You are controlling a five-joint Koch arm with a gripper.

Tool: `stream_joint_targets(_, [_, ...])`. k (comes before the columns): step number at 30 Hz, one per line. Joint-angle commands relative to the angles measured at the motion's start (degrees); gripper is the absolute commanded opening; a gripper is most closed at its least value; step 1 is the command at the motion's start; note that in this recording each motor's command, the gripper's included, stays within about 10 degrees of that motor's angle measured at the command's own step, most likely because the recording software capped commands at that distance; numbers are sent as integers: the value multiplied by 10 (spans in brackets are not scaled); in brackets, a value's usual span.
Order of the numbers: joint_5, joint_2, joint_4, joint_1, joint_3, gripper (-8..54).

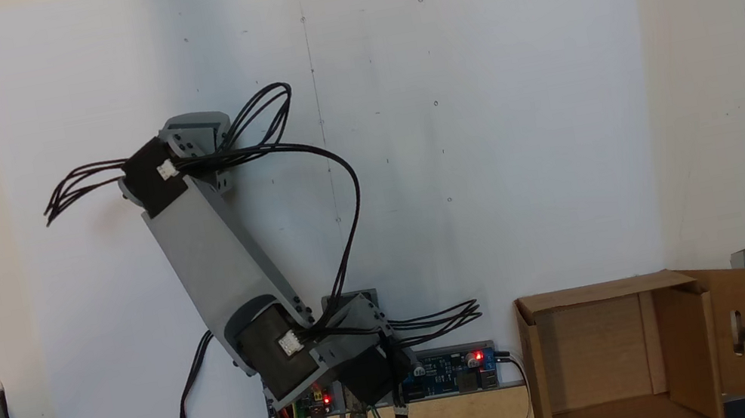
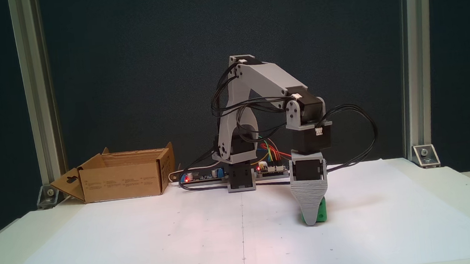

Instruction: Grasp a green dice and put it in the bin.

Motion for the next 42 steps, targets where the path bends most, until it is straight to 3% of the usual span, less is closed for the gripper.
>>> stream_joint_targets(1, [49, 4, 4, 4, -3, 116])
stream_joint_targets(9, [56, 69, 99, 7, -30, 116])
stream_joint_targets(19, [67, 149, 418, 58, -353, 116])
stream_joint_targets(28, [67, 161, 517, 86, -359, 116])
stream_joint_targets(31, [58, 186, 516, 163, -358, 116])
stream_joint_targets(42, [-176, 233, 414, 619, -351, 116])
